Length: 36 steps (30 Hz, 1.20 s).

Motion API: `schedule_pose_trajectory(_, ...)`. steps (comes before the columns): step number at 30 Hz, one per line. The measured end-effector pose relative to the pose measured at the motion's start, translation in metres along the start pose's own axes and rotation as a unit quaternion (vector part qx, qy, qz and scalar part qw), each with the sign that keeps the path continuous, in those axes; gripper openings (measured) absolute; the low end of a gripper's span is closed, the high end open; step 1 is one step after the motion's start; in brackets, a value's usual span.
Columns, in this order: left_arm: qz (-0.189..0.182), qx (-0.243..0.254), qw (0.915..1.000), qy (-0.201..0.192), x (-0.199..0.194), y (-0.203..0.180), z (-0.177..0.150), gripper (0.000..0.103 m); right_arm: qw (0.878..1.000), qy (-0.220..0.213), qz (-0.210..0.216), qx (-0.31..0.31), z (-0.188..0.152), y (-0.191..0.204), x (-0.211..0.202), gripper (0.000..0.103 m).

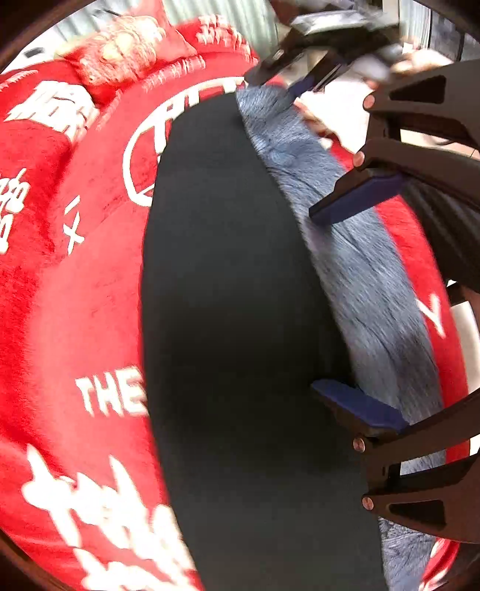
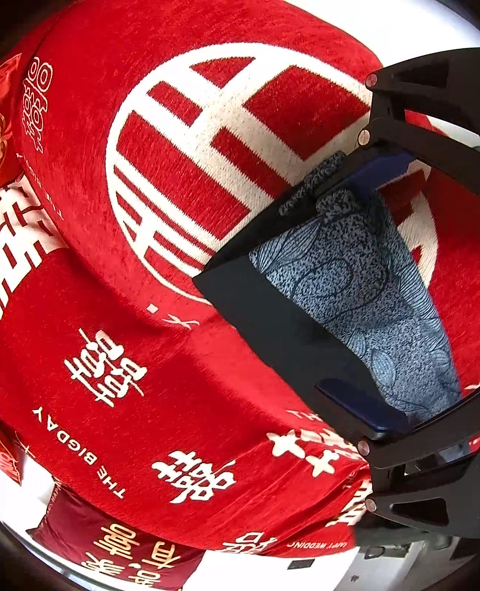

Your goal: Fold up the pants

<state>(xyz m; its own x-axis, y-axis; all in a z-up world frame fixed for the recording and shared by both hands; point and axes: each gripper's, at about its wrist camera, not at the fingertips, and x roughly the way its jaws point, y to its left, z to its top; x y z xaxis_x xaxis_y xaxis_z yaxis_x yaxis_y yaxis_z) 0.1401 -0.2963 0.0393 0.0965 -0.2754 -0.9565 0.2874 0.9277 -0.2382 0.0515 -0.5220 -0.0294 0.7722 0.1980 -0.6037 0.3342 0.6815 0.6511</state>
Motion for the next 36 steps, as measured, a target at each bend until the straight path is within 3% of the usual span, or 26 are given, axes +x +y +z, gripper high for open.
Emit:
schedule_pose_trajectory(4,-0.07,0.068,0.9948,0.029,0.003,-0.064,0.001,0.088,1.0,-0.001,0.005,-0.009,0.003,-0.016,-0.006,0.094)
schedule_pose_trajectory(5,-0.094,0.077,0.9922,0.027,-0.001,-0.074,-0.003,0.088,1.0,0.004,0.006,-0.015,0.005,-0.017,-0.005,0.088)
schedule_pose_trajectory(7,-0.082,0.086,0.9928,0.016,-0.004,-0.08,-0.007,0.088,0.999,0.019,0.001,-0.033,0.007,-0.016,0.001,0.027)
schedule_pose_trajectory(8,-0.068,0.089,0.9936,0.007,-0.006,-0.078,-0.008,0.088,0.999,0.028,-0.006,-0.038,0.008,-0.017,0.005,0.017)
schedule_pose_trajectory(10,-0.059,0.088,0.9944,0.0,-0.01,-0.072,-0.008,0.088,0.999,0.032,-0.006,-0.041,0.009,-0.019,0.009,0.009)
schedule_pose_trajectory(14,-0.093,0.045,0.9944,-0.018,-0.024,-0.051,0.004,0.088,0.997,-0.017,0.015,-0.07,0.008,-0.002,-0.02,0.009)
schedule_pose_trajectory(16,-0.097,0.025,0.9946,-0.025,-0.02,-0.043,0.012,0.088,0.994,-0.043,0.014,-0.096,0.006,0.008,-0.036,0.009)
schedule_pose_trajectory(19,-0.088,-0.004,0.9958,0.025,0.019,-0.051,0.024,0.089,0.993,-0.022,-0.02,-0.111,0.003,0.002,-0.025,0.009)
schedule_pose_trajectory(21,-0.064,0.03,0.9972,0.023,0.026,-0.068,0.022,0.1,0.995,0.027,-0.048,-0.082,-0.003,-0.019,0.0,0.009)
schedule_pose_trajectory(22,-0.064,0.04,0.9968,0.024,0.026,-0.076,0.024,0.1,0.995,0.044,-0.049,-0.069,-0.005,-0.026,0.009,0.009)
schedule_pose_trajectory(24,-0.102,0.051,0.9929,0.036,0.026,-0.089,0.031,0.1,0.998,0.042,-0.027,-0.049,-0.009,-0.037,0.009,0.013)
schedule_pose_trajectory(26,-0.12,0.037,0.9913,0.039,0.028,-0.097,0.044,0.1,0.998,0.042,-0.021,-0.043,-0.008,-0.04,0.0,0.036)
schedule_pose_trajectory(28,-0.115,0.018,0.9927,0.033,0.033,-0.102,0.057,0.1,0.999,0.017,-0.013,-0.048,-0.007,-0.038,-0.016,0.081)
schedule_pose_trajectory(29,-0.103,0.008,0.9943,0.027,0.038,-0.104,0.064,0.1,0.998,-0.003,-0.037,-0.055,-0.006,-0.036,-0.027,0.09)
schedule_pose_trajectory(31,-0.074,0.001,0.9971,0.021,0.048,-0.112,0.072,0.101,0.996,-0.032,-0.058,-0.063,-0.004,-0.036,-0.045,0.095)
schedule_pose_trajectory(33,-0.026,0.031,0.999,0.018,0.061,-0.132,0.078,0.102,0.996,-0.044,-0.058,-0.053,-0.003,-0.04,-0.058,0.095)
schedule_pose_trajectory(34,-0.029,0.06,0.9977,0.015,0.063,-0.146,0.079,0.102,0.996,-0.051,-0.062,-0.044,-0.002,-0.045,-0.065,0.095)
schedule_pose_trajectory(36,-0.097,0.108,0.9886,0.042,0.068,-0.172,0.078,0.097,0.996,-0.056,-0.06,-0.034,-0.002,-0.049,-0.072,0.095)
